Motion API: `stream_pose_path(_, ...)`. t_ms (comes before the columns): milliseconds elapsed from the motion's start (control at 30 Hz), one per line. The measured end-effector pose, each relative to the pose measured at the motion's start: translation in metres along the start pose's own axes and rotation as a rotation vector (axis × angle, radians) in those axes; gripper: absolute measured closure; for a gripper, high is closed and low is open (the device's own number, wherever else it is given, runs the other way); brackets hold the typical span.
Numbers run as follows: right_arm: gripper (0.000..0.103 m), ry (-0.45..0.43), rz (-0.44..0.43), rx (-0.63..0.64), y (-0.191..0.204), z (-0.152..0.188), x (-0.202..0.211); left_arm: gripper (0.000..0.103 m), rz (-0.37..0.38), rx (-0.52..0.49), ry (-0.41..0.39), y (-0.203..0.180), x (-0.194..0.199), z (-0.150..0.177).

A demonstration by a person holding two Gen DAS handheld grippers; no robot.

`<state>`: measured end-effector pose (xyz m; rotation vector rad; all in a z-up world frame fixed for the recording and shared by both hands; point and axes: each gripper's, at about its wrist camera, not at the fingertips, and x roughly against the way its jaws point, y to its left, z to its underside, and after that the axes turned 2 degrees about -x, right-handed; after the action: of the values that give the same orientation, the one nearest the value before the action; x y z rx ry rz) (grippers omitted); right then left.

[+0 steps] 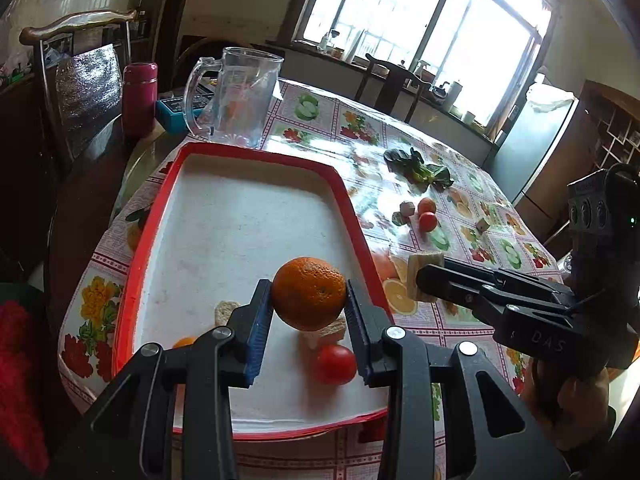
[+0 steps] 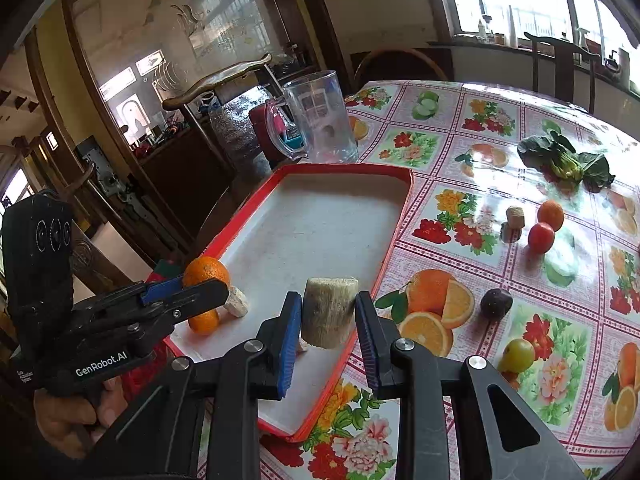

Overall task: Organize fruits
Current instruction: 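Carry the orange in the left tool while the right tool carries the white cylinder to the tray, then open the left tool to drop the orange while the right tool releases the cylinder in the tray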

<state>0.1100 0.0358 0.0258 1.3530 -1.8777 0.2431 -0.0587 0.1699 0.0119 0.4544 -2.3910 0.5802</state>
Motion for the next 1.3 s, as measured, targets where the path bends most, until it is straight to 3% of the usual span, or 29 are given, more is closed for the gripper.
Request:
stream_pose_path(500,0.075,0.07,-0.031,0.012,0.009,-0.01,-0.048,0.069,-0.072,0.068,0.024,0.052,-0.017,-0.012)
stream_pose_path(1033,0.075,0.153,-0.032,0.027,0.009,-0.012,-0.09,0.069,-0.106,0.067,0.13,0.066,-0.056,-0.013)
stream_pose_path(1300,0.071,0.15,-0.036,0.018,0.008,-0.011,-0.088,0.069,-0.129,0.069,0.151,0.067,-0.061,-0.011)
